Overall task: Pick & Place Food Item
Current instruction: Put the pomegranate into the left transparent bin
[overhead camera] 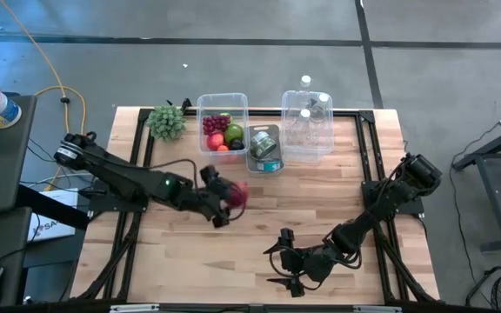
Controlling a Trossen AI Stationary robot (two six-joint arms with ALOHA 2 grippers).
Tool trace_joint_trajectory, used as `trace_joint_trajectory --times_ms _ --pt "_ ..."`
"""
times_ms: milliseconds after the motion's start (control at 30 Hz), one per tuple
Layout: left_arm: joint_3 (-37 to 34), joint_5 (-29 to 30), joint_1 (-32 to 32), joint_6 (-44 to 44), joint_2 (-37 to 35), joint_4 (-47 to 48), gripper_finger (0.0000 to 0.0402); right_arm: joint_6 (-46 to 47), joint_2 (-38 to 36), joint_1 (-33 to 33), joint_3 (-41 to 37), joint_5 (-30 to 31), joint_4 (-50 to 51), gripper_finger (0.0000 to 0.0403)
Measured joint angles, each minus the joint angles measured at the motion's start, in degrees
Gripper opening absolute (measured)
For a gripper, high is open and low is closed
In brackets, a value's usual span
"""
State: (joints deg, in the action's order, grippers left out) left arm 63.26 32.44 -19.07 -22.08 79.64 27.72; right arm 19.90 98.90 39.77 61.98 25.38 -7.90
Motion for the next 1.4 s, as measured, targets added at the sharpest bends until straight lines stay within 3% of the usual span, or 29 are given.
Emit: trace_joint_trajectory --times_ms 200,333,667,867,1400 --pt "10.91 3.39 8.61 2.27 -0.83 13.04 0.0324 0.0 0.02 0.0 0.0 -0.02 0.07 0.0346" --pt "13.04 3.22 16.26 2.94 -2.95 17.78 0.0324 0.1 0.0 0.0 0.0 -0.04 0.74 0.0346" --pt "13.08 -5.94 31.08 9.56 -7.05 19.5 0.0339 0.92 0.0 -0.13 0.0 -0.02 1.59 0.0346" --pt "13.08 -6.5 34.02 12.06 -6.38 19.45 0.0341 0.89 0.0 -0.56 0.0 0.07 1.57 0.0346" --pt "13.08 -7.03 34.35 17.61 -3.76 19.55 0.0342 1.05 0.0 -0.5 0.0 -0.01 1.57 0.0346"
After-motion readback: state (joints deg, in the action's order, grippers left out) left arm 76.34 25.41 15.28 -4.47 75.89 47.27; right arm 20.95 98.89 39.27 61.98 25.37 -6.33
